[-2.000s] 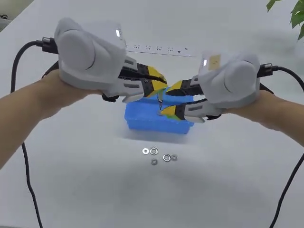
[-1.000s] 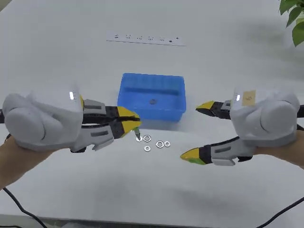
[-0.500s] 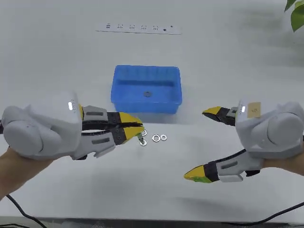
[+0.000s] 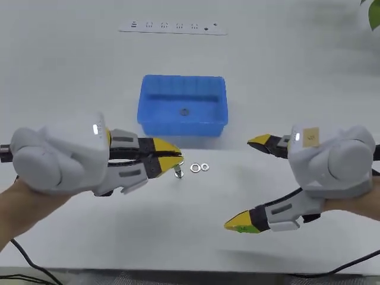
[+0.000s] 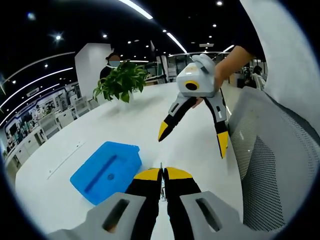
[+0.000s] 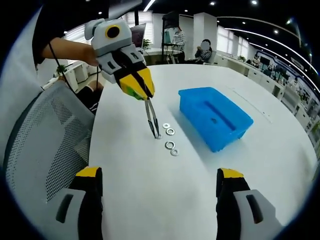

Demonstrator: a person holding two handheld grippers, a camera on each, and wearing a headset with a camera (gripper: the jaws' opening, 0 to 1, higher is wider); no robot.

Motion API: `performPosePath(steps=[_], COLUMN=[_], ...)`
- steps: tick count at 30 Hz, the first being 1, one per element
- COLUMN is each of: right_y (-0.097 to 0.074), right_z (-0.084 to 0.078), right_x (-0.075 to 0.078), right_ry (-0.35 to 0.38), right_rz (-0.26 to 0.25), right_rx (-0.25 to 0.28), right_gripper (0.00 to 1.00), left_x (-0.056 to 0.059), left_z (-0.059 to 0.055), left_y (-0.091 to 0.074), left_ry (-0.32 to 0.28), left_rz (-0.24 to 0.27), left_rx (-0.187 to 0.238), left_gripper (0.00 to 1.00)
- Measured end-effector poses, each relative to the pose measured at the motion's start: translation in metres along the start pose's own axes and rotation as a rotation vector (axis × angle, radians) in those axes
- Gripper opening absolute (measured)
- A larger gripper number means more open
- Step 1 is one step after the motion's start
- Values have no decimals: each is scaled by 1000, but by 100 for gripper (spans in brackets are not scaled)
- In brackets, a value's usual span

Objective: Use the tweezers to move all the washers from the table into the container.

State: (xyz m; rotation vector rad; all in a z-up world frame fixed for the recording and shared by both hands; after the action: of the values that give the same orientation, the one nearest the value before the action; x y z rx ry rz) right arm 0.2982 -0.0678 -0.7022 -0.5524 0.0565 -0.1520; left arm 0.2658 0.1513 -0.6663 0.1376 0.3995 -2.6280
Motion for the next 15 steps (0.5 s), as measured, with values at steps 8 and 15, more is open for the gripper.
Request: performPosePath(steps=[8, 15], right_y=[4, 16], right_z=[2, 12], right_x=[-2, 0], right_ry=[2, -8], right_rz=[18, 37], right_rx=[-2, 17], right_gripper=[94, 92], left_x=[-3, -9], left_z=[5, 10], left_y=[2, 6], left_ry=[-7, -16], left_rz=[-22, -66], left_rx=[-60, -123], left_gripper=[6, 6])
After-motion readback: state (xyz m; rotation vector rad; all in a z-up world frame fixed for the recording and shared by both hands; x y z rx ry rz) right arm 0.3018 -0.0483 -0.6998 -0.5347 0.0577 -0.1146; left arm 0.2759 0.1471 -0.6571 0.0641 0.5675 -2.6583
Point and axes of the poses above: the centre of the closed fingertips' face, and the gripper's own axes: y roughly forward along the fingers, x roughly to its right, z roughly out of its top, the point moved 10 cm from there along -y, roughly backward along the fingers, and after that the axes turned 10 degrees about x, right-handed, at the moved point
